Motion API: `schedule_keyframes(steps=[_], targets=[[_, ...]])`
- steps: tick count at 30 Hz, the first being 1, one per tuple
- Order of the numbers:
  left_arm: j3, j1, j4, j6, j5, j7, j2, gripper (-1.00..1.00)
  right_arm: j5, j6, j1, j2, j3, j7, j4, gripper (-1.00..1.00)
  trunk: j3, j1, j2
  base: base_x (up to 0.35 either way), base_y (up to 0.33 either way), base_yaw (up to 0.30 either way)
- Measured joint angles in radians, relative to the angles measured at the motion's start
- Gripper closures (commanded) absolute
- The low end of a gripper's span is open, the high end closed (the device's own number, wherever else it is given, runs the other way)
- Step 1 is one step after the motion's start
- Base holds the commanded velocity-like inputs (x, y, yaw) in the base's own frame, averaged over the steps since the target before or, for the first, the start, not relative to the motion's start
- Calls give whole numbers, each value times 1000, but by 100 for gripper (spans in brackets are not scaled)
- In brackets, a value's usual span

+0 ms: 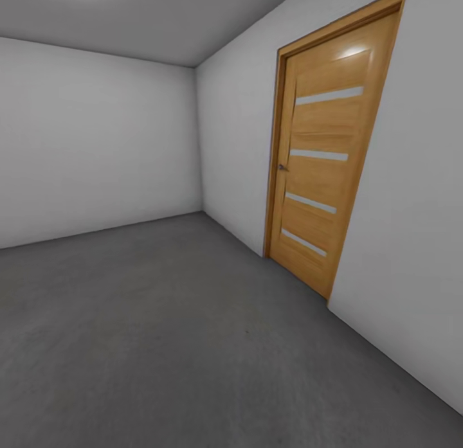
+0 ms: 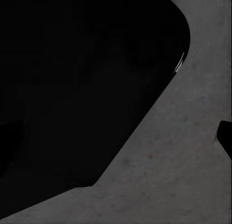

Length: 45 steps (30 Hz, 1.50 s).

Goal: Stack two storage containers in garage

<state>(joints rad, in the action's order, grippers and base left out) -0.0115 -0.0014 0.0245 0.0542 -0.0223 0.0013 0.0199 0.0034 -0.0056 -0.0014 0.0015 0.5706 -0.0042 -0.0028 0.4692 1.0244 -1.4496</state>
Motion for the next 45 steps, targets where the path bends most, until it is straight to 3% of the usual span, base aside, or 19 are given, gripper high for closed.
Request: schedule_keyframes(steps=[45], targets=[[0, 0, 0, 0, 0, 0, 0, -100, 0, 0, 0, 0, 0, 0, 0, -100, 0, 0, 0, 324, 0, 0]])
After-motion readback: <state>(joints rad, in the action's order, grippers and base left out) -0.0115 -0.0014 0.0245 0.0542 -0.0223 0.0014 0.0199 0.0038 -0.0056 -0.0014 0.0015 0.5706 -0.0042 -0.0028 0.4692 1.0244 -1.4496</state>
